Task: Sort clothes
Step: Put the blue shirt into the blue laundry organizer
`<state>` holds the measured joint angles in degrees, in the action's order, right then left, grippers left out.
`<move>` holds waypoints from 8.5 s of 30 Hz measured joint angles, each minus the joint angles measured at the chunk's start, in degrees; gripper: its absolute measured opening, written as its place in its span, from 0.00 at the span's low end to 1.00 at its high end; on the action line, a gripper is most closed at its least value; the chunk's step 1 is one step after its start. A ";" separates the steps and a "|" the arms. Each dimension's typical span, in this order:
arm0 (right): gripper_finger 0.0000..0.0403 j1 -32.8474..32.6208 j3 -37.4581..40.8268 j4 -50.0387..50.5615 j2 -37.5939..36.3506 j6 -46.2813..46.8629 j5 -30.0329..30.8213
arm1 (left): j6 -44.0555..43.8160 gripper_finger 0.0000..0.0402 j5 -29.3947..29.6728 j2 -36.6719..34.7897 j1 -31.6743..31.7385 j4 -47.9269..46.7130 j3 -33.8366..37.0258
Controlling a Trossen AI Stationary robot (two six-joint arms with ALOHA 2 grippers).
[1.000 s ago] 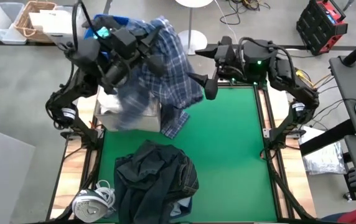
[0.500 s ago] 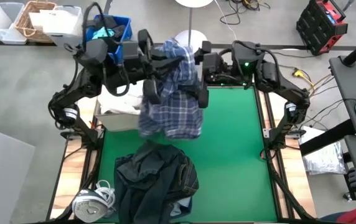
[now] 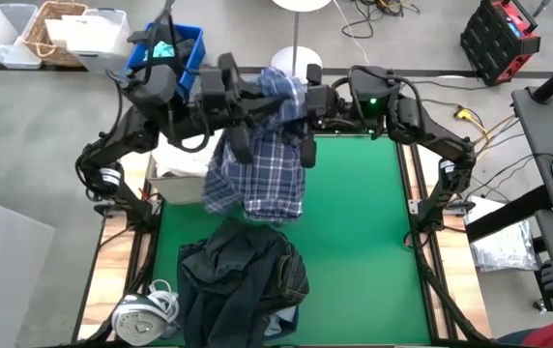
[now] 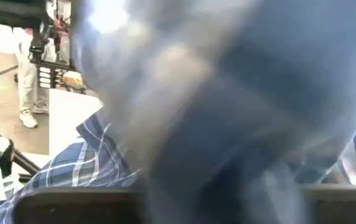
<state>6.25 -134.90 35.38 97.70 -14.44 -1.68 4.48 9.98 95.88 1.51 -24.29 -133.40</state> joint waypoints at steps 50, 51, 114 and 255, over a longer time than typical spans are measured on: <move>0.05 -0.95 -0.09 4.56 -6.97 8.38 8.96 | 8.92 0.64 6.68 7.61 4.48 -18.06 0.79; 0.05 -0.97 -0.08 4.55 -7.17 9.15 8.73 | 10.25 0.61 6.68 7.61 4.24 -17.39 0.81; 0.05 -0.58 -0.16 7.55 -11.43 7.54 13.69 | 0.63 0.74 9.71 -5.21 5.63 -43.40 -0.90; 0.84 -3.23 0.14 3.30 -3.03 -1.91 7.83 | -3.20 0.01 -20.20 2.05 6.97 -3.12 -1.05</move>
<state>3.03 -134.76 38.68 94.67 -16.35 6.15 1.29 -10.22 97.92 8.48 -27.41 -134.45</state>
